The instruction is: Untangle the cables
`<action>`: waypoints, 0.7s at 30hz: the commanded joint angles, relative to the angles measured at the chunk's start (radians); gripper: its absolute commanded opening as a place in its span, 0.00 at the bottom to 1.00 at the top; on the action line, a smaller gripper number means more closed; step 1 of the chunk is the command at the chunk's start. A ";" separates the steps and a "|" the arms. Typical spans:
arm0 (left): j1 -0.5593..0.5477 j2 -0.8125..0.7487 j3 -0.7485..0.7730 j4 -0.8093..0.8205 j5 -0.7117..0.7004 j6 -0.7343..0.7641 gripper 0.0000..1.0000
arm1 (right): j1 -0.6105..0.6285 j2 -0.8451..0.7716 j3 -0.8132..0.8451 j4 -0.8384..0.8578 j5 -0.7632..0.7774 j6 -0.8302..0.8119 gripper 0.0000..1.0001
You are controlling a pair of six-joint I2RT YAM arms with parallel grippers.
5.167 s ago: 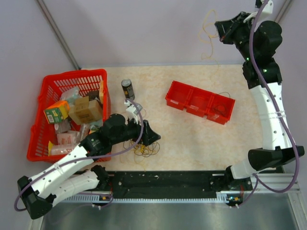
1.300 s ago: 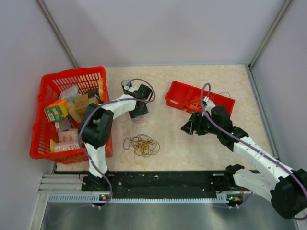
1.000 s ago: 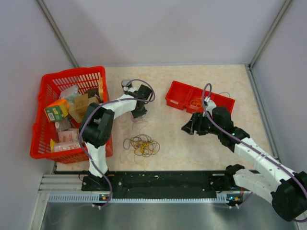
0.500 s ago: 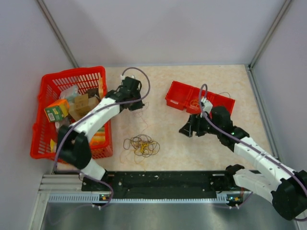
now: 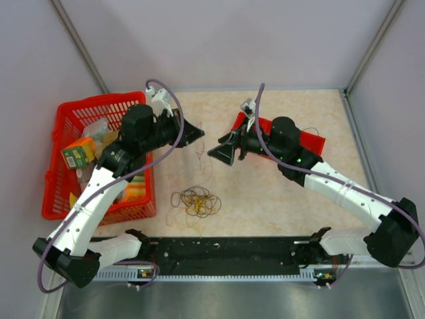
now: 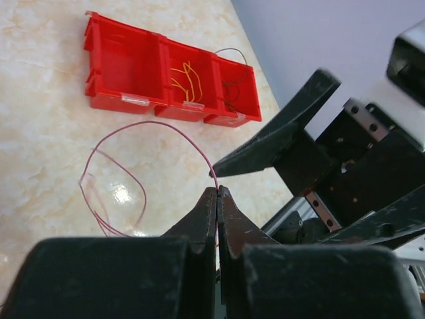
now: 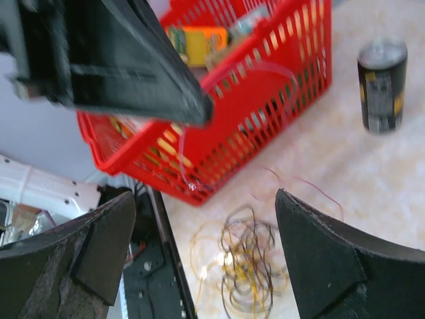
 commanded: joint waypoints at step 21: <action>0.003 -0.067 0.136 0.038 0.150 -0.077 0.00 | 0.155 0.078 0.286 -0.033 0.412 -0.080 0.00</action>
